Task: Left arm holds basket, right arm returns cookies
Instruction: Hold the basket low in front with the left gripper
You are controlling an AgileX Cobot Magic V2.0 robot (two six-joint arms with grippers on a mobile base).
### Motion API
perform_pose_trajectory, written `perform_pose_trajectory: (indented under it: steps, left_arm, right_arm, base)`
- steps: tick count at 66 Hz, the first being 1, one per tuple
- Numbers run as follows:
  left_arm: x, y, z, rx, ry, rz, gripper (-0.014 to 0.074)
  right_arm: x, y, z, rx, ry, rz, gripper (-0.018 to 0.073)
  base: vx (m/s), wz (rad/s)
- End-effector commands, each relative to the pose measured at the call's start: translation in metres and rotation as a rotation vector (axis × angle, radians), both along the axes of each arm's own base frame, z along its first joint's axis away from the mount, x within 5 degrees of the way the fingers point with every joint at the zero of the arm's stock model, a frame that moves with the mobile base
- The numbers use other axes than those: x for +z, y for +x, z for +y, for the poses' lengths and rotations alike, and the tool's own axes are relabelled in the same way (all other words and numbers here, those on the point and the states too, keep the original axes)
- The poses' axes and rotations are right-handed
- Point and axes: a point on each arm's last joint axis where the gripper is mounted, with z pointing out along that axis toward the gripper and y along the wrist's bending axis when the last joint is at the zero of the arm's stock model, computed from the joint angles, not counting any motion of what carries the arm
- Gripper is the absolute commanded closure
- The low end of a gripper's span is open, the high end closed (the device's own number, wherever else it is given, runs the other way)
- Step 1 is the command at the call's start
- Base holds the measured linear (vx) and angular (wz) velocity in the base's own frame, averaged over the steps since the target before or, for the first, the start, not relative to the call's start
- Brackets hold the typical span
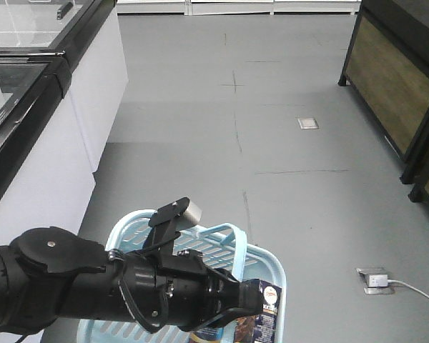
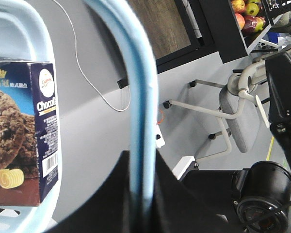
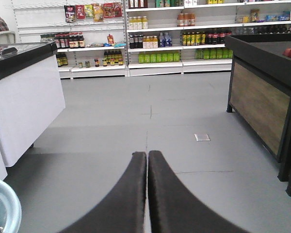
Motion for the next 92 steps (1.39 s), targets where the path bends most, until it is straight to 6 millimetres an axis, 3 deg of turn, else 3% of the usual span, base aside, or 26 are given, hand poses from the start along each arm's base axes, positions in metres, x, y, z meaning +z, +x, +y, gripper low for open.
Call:
perform_pose_trajectory:
  steps: [1,92]
  left_arm:
    - [0.0243,-0.0040,-0.0016,-0.019,-0.083,-0.036,0.0604]
    - [0.0243,-0.0040,-0.0016,-0.020,-0.083,-0.036,0.0604]
  right_arm:
    - [0.0080,-0.0008,-0.0010,-0.013,-0.007,-0.086,0.0568]
    - [0.0080,-0.0008,-0.0010,-0.013,-0.007,-0.086,0.0568]
  base:
    - [0.01,-0.04]
    - [0.15,0.03]
